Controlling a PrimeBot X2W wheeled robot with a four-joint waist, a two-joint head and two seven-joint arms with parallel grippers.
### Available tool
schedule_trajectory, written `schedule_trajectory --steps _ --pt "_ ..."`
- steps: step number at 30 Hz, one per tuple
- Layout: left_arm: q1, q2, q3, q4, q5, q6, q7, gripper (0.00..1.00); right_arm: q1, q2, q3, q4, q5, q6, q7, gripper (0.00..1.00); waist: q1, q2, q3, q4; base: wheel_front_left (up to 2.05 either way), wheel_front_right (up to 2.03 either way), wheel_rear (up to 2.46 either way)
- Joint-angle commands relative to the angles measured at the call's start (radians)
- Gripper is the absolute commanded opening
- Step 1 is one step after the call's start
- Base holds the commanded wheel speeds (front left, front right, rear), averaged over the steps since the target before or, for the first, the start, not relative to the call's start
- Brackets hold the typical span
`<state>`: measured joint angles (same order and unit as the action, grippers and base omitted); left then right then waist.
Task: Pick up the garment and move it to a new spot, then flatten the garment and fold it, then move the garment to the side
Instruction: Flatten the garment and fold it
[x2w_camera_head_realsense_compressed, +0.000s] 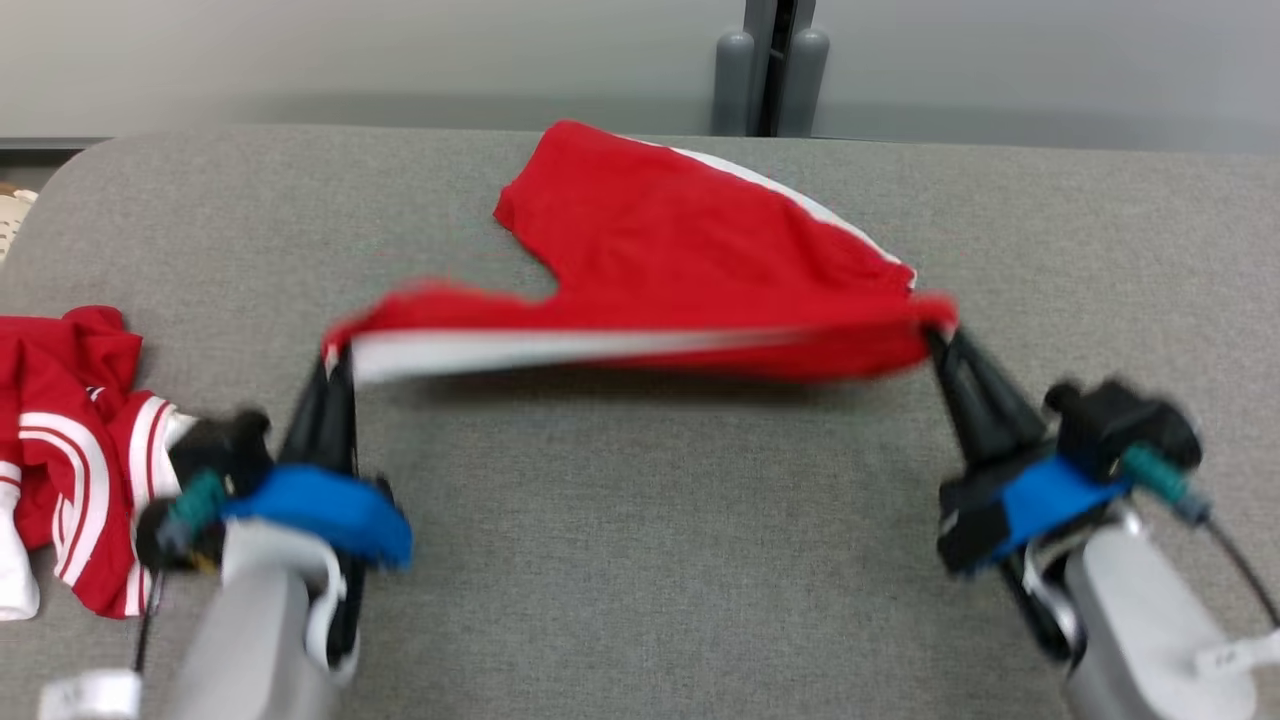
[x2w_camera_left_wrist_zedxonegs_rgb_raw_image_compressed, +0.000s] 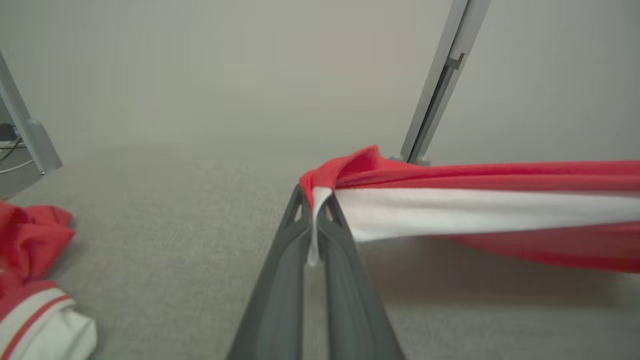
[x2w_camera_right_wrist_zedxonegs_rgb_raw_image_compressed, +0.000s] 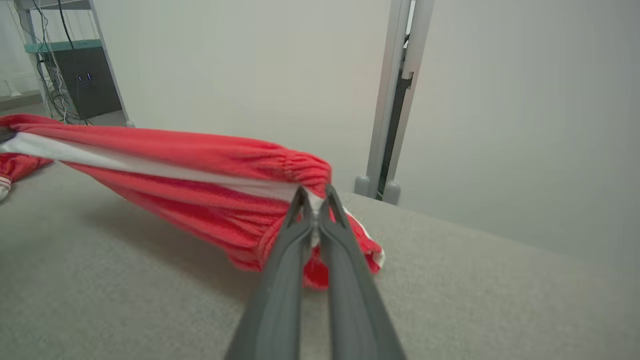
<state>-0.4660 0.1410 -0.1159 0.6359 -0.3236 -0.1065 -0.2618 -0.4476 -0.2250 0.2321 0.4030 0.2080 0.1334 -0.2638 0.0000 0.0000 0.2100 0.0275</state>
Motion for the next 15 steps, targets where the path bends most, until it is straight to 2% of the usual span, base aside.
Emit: schedule_trajectory --steps 1,8,15 --pt "0.042 0.01 0.028 0.015 0.006 0.009 -0.005 0.0 0.045 -0.01 -0.005 0.005 0.001 -0.005 -0.001 0.0 0.0 0.0 -0.006 0.001 0.0 0.0 0.0" --pt "0.257 -0.056 0.106 0.054 -0.002 0.016 -0.005 0.0 0.272 0.019 0.013 0.004 0.022 -0.005 -0.002 0.0 0.0 0.0 -0.066 0.006 0.0 0.0 0.0" --pt "0.395 -0.077 0.133 0.054 0.008 0.006 -0.005 0.0 0.433 0.032 0.031 -0.002 0.041 -0.005 -0.002 0.0 0.0 0.0 -0.141 0.01 0.0 0.0 0.0"
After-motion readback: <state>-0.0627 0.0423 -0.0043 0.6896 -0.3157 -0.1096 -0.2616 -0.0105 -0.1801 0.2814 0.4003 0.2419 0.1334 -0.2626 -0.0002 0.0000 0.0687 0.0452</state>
